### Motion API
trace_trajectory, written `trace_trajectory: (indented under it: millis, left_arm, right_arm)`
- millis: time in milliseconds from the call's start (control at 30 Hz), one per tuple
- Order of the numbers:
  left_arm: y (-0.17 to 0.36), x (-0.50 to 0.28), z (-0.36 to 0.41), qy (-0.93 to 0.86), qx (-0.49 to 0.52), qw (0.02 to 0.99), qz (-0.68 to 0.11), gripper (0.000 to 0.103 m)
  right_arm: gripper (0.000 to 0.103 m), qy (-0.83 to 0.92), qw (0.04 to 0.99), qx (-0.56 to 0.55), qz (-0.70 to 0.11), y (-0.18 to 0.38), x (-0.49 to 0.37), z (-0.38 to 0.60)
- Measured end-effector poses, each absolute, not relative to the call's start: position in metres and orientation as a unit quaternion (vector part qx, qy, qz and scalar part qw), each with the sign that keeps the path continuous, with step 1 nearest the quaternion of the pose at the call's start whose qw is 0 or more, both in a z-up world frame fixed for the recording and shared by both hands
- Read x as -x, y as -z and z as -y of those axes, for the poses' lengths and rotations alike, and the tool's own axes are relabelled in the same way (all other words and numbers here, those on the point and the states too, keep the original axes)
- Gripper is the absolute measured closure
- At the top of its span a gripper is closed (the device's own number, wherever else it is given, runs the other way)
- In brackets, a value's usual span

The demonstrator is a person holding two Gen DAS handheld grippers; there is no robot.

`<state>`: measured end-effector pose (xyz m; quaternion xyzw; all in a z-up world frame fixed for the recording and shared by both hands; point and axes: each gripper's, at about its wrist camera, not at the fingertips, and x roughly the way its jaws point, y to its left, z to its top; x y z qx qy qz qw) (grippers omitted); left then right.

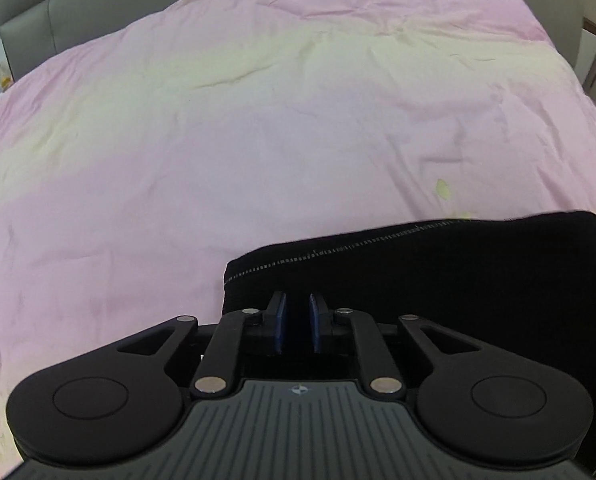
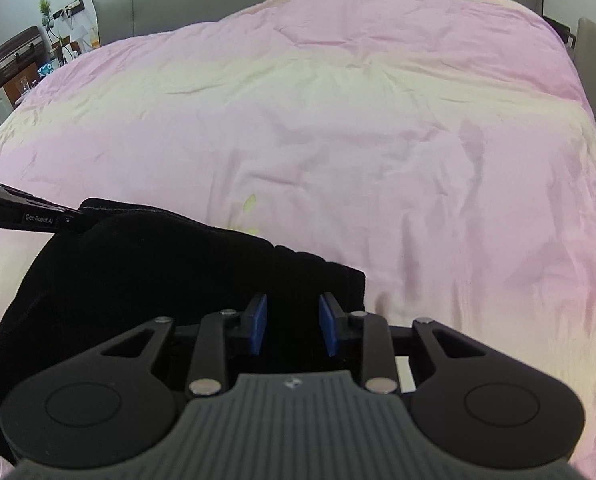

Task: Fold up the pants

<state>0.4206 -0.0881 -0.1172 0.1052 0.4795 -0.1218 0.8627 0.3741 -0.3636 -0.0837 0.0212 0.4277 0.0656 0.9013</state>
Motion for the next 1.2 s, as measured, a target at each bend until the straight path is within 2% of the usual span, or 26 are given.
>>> trace_trajectory:
  millis: [167, 333, 433, 500, 567, 633, 767, 867, 933, 1000, 1100, 1167, 1200]
  left_arm:
    - [0.098, -0.353, 0.065, 0.145, -0.120, 0.871, -0.454, 0.080]
    - [0.085, -0.288, 0.042, 0.153, -0.125, 0.873, -0.445, 0.071]
    - [0.083, -0.251, 0.037, 0.162, -0.141, 0.869, -0.446, 0.058]
    - [0.087, -0.225, 0.039, 0.169, -0.160, 0.866, -0.442, 0.046]
    - [0.098, -0.205, 0.045, 0.167, -0.189, 0.864, -0.437, 0.040]
    - [0.116, -0.193, 0.052, 0.157, -0.211, 0.861, -0.435, 0.039]
    - [0.145, -0.196, 0.061, 0.107, -0.196, 0.878, -0.423, 0.039]
    - [0.158, -0.207, 0.057, 0.081, -0.127, 0.894, -0.423, 0.049]
    - [0.164, -0.211, 0.063, 0.066, -0.126, 0.896, -0.421, 0.052]
    - [0.165, -0.208, 0.070, 0.059, -0.159, 0.897, -0.408, 0.064]
    - [0.158, -0.198, 0.071, 0.071, -0.227, 0.889, -0.392, 0.075]
    - [0.156, -0.192, 0.062, 0.075, -0.230, 0.879, -0.410, 0.079]
    - [0.158, -0.195, 0.055, 0.069, -0.214, 0.875, -0.428, 0.085]
  right_arm:
    - [0.078, -0.083, 0.914, -0.018, -0.396, 0.067, -0.303, 0.355]
    - [0.078, -0.077, 0.919, -0.046, -0.384, 0.085, -0.250, 0.349]
    - [0.077, -0.064, 0.916, -0.068, -0.389, 0.110, -0.239, 0.349]
    - [0.077, -0.054, 0.913, -0.095, -0.393, 0.126, -0.238, 0.355]
    - [0.077, -0.049, 0.915, -0.118, -0.383, 0.134, -0.233, 0.361]
    - [0.077, -0.045, 0.920, -0.113, -0.371, 0.135, -0.227, 0.357]
    - [0.077, -0.032, 0.934, -0.095, -0.343, 0.141, -0.219, 0.346]
    - [0.077, -0.037, 0.935, -0.105, -0.338, 0.143, -0.217, 0.352]
    - [0.077, -0.041, 0.935, -0.108, -0.335, 0.144, -0.218, 0.355]
    - [0.077, -0.042, 0.937, -0.100, -0.332, 0.144, -0.218, 0.354]
    - [0.077, -0.042, 0.938, -0.093, -0.330, 0.143, -0.218, 0.353]
    - [0.077, -0.045, 0.938, -0.094, -0.330, 0.143, -0.219, 0.354]
    - [0.077, -0.046, 0.938, -0.092, -0.330, 0.144, -0.219, 0.354]
